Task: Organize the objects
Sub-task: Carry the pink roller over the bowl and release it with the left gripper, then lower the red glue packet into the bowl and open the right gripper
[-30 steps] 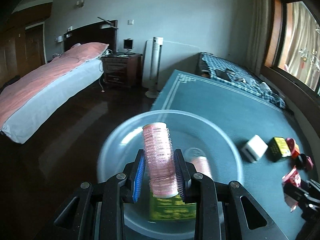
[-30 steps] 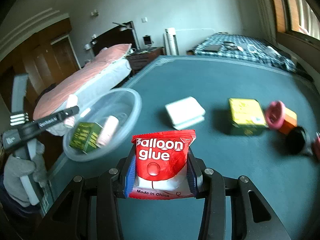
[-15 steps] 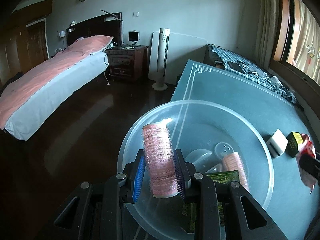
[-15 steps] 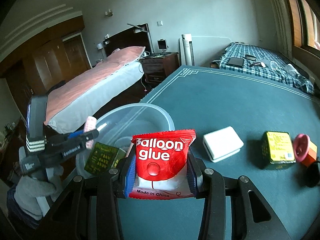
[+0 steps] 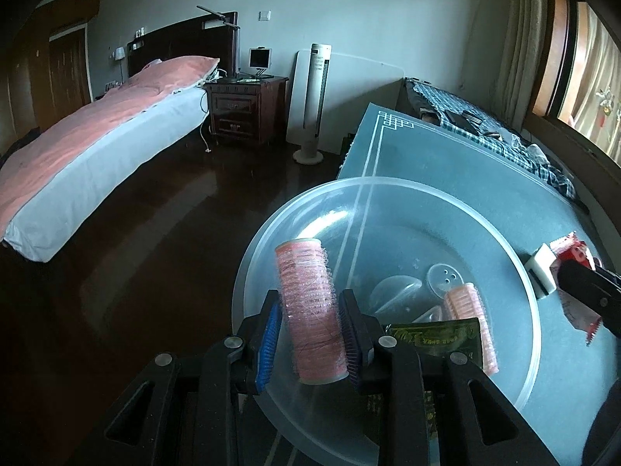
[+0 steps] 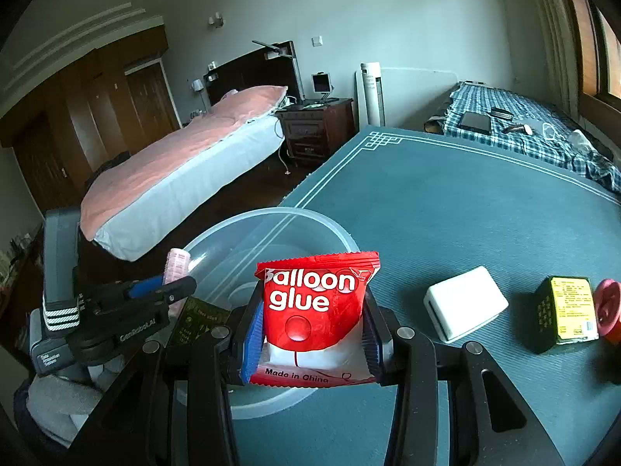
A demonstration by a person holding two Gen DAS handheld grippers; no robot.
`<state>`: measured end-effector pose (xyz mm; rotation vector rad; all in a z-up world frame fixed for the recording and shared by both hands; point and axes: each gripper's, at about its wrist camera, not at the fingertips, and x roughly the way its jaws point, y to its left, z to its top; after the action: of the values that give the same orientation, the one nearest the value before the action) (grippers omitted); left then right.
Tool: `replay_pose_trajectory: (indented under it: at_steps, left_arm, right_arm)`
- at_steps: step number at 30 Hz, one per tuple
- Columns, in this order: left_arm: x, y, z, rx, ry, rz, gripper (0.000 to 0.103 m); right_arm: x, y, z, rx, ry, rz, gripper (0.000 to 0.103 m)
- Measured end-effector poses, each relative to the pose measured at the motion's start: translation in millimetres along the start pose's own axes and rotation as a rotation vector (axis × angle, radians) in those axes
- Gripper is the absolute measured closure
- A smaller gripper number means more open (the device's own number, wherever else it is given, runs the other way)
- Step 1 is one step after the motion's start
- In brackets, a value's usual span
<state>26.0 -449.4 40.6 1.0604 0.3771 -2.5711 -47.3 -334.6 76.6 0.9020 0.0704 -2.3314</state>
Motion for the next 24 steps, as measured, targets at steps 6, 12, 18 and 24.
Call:
replay_pose_trajectory:
  at_steps: [6,12,18,24]
  left_arm:
    - [-3,-1,-2,-0.008,-0.004,-0.012,0.050]
    - [-7,0,-1,-0.021,-0.014,-0.023,0.044]
    - [-10,-3,0,-0.022,-0.023,-0.027,0.038]
    - [-12,-3,-1,-0.026,-0.026,-0.030,0.037]
  right_arm:
    - [10,1,1,-0.015,0.010,-0.021,0.059]
    - [20,4,2,-0.039,0.014,-0.049,0.058]
    - [31,7,2,-0.079,0.022,-0.085,0.056]
    - [30,2,0,-0.054,0.021,-0.077,0.041]
